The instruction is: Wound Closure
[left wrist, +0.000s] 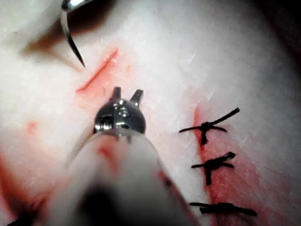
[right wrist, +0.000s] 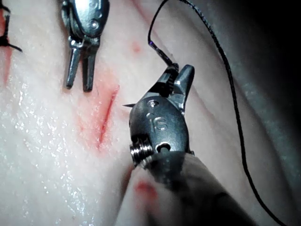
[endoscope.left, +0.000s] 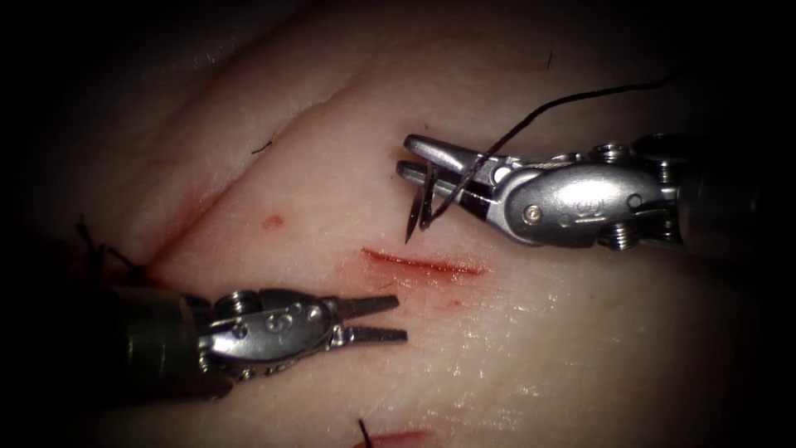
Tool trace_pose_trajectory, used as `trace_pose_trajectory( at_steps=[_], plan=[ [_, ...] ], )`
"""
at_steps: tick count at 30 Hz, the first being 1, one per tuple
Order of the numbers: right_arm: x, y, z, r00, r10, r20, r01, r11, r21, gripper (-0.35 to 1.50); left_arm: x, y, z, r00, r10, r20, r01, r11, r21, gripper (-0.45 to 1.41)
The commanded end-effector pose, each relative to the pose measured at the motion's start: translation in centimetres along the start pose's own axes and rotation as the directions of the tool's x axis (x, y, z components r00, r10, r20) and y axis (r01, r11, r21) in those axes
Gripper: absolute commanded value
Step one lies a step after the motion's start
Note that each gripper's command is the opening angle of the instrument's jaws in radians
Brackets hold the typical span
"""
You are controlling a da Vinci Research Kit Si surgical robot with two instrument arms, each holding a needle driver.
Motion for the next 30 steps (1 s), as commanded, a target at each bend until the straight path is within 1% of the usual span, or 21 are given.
trace_pose_trajectory(
  at_steps=[1, 2, 5, 14, 19, 24, 26, 28, 30],
  plan=[
    [-0.04, 0.02, 0.08, 1.0, -0.016, -0.003, 0.016, 1.0, -0.001, -0.35, -0.04, -0.01, 0.09, 1.0, 0.005, 0.01, -0.005, 1.0, 0.0, 0.2],
    [-0.04, 0.0, 0.09, 0.999, -0.041, -0.006, 0.041, 0.999, -0.001, -0.35, -0.11, -0.03, 0.14, 1.0, 0.019, 0.024, -0.019, 1.0, 0.003, 0.2],
    [-0.08, -0.03, 0.11, 0.998, -0.069, -0.003, 0.069, 0.998, 0.001, -0.35, -0.16, -0.03, 0.17, 1.0, 0.001, 0.024, -0.001, 1.0, -0.017, 0.2],
    [-0.25, -0.19, 0.19, 0.995, -0.099, 0.016, 0.099, 0.995, 0.027, -0.35, -0.02, 0.02, 0.09, 1.0, -0.013, 0.026, 0.013, 1.0, -0.028, 0.2],
    [-0.3, -0.26, 0.16, 0.985, -0.168, 0.046, 0.167, 0.985, 0.031, -0.35, -0.01, 0.03, 0.06, 1.0, -0.014, 0.026, 0.015, 0.999, -0.029, 0.2],
    [-0.39, -0.5, 0.18, 0.947, -0.317, 0.049, 0.316, 0.948, 0.036, -0.35, 0.01, 0.03, 0.03, 0.999, -0.016, 0.027, 0.017, 0.999, -0.033, 0.2],
    [-0.46, -0.62, 0.18, 0.94, -0.337, 0.051, 0.336, 0.941, 0.033, -0.35, 0.02, 0.03, 0.01, 0.999, -0.017, 0.027, 0.018, 0.999, -0.035, 0.2],
    [-0.6, -0.81, 0.15, 0.928, -0.371, 0.041, 0.37, 0.929, 0.03, -0.35, 0.02, 0.03, -0.08, 0.999, -0.017, 0.028, 0.018, 0.999, -0.047, 0.2],
    [-0.66, -0.89, 0.11, 0.921, -0.386, 0.044, 0.386, 0.923, 0.013, -0.35, 0.02, 0.02, -0.12, 0.999, -0.016, 0.029, 0.018, 0.999, -0.046, 0.19]
  ],
)
